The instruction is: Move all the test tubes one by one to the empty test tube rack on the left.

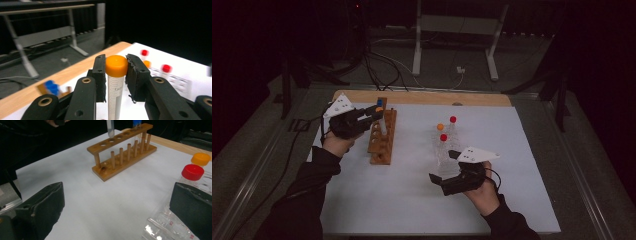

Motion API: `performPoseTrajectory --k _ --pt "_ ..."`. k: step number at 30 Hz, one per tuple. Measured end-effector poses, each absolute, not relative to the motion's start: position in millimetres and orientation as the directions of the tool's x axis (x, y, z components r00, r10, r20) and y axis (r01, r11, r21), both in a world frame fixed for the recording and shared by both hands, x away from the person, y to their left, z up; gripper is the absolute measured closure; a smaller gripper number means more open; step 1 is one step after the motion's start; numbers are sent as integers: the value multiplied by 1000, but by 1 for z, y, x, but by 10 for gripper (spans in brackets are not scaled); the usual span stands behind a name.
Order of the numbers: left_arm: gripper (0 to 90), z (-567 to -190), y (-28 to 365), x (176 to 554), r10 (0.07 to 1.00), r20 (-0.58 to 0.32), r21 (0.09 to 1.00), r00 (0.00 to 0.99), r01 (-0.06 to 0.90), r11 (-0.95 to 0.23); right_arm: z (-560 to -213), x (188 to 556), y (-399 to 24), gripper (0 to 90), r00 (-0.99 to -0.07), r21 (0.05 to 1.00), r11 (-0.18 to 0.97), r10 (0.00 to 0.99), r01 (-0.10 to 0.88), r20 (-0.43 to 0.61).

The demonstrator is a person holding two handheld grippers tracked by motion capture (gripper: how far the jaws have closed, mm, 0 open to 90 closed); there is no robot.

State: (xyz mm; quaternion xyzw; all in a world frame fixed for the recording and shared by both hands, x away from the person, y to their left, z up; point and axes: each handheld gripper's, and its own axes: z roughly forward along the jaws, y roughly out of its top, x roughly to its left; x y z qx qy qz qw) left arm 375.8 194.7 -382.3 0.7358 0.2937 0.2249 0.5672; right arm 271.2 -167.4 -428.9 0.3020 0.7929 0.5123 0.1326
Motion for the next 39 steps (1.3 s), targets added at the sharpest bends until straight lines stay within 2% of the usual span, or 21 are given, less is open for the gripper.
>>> performPoseTrajectory --k 18,27,39 --pt "718 -401 202 415 830 -5 971 558 201 -129 -429 272 -170 0 -786 891 287 607 352 115" --pt "719 -413 202 420 846 -39 977 532 199 -80 -430 273 -170 0 -789 890 290 604 351 114" --pt "718 -426 199 428 859 -33 967 511 232 -101 -431 273 -171 0 -790 887 290 600 360 125"
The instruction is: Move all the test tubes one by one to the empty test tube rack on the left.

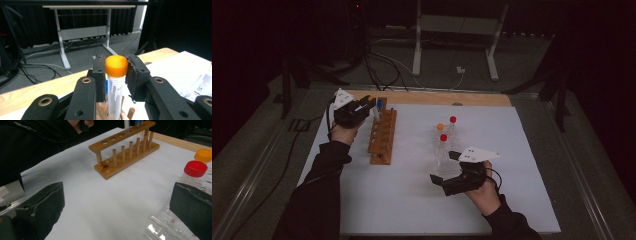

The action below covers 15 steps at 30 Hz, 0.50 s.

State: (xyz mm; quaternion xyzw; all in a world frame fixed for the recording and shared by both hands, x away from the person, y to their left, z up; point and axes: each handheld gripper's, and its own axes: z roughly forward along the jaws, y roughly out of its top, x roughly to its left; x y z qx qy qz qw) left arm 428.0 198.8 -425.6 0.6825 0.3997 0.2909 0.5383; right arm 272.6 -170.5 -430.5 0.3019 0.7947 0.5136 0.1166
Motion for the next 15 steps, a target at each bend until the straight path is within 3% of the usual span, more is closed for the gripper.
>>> performPoseTrajectory --k 15 --pt "718 -454 188 432 855 -6 933 519 312 -182 -429 272 -172 0 -793 890 287 597 355 124"
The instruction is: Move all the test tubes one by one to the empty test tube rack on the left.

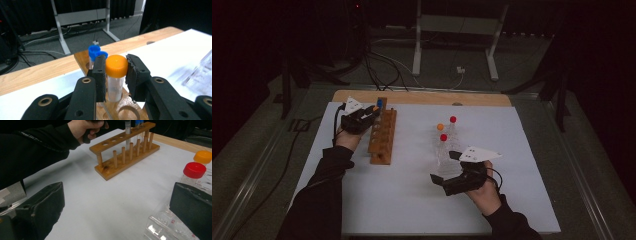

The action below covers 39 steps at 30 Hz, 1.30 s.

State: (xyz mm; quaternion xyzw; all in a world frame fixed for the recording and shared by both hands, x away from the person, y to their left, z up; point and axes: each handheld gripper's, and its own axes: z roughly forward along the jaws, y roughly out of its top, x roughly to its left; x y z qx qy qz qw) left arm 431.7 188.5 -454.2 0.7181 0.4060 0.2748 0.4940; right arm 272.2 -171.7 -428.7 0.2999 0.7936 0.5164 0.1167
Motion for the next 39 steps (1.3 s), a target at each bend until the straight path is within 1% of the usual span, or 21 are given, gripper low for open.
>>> performPoseTrajectory --k 11,14,22,25,26,28,29,31,33,34,36,37,39 --pt "717 -459 184 433 851 30 923 525 312 -225 -429 272 -171 0 -796 888 288 591 357 128" --pt "717 -460 183 433 849 52 920 527 305 -246 -429 272 -171 0 -796 888 290 591 356 126" --pt "714 -458 185 433 843 29 912 537 332 -243 -428 272 -172 0 -798 890 286 590 355 128" --pt "697 -455 186 432 831 4 905 556 352 -240 -425 272 -172 0 -796 892 280 591 354 130" --pt "667 -454 187 431 825 -8 906 565 353 -233 -424 272 -172 0 -797 895 279 591 349 127" --pt "566 -451 188 426 809 -27 911 588 348 -222 -421 272 -173 0 -796 898 273 593 344 125" --pt "536 -449 188 423 806 -19 912 592 341 -229 -419 272 -174 0 -796 901 270 593 339 121" --pt "403 -446 190 416 792 -29 919 610 327 -218 -414 274 -176 0 -793 908 261 598 328 115" --pt "340 -442 192 408 783 -32 926 621 313 -210 -409 275 -179 0 -787 913 252 607 320 108" --pt "263 -440 193 403 777 -45 930 628 310 -197 -407 277 -181 0 -783 916 247 612 316 106" --pt "155 -437 195 394 765 -53 932 641 308 -194 -402 282 -185 0 -774 919 237 625 315 104" --pt "147 -436 196 389 752 -63 936 656 301 -185 -400 284 -186 0 -774 920 239 625 312 100" --pt "82 -435 196 379 738 -59 935 673 296 -196 -396 291 -189 0 -767 921 233 633 313 100"
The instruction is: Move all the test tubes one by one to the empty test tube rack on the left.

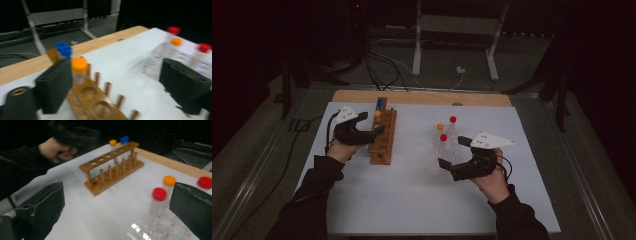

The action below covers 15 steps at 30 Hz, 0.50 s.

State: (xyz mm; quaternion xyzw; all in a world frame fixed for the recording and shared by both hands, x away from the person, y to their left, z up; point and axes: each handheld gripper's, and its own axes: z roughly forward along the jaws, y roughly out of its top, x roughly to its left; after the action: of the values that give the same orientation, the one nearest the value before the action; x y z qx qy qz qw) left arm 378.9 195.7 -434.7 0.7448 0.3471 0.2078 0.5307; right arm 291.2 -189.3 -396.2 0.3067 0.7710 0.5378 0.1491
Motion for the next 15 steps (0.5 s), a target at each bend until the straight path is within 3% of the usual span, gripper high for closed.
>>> performPoseTrajectory --k 1,3,5,15 --pt "60 -434 196 374 722 -62 936 689 290 -197 -394 295 -190 8 -757 919 234 646 317 97" --pt "24 -434 195 364 702 -62 939 710 279 -199 -391 302 -191 121 -741 919 232 665 318 89" --pt "19 -436 194 354 680 -62 941 731 269 -204 -389 310 -191 151 -730 921 228 679 317 83" --pt "19 -444 183 324 618 -54 945 784 241 -223 -390 359 -189 466 -675 904 232 733 359 81"
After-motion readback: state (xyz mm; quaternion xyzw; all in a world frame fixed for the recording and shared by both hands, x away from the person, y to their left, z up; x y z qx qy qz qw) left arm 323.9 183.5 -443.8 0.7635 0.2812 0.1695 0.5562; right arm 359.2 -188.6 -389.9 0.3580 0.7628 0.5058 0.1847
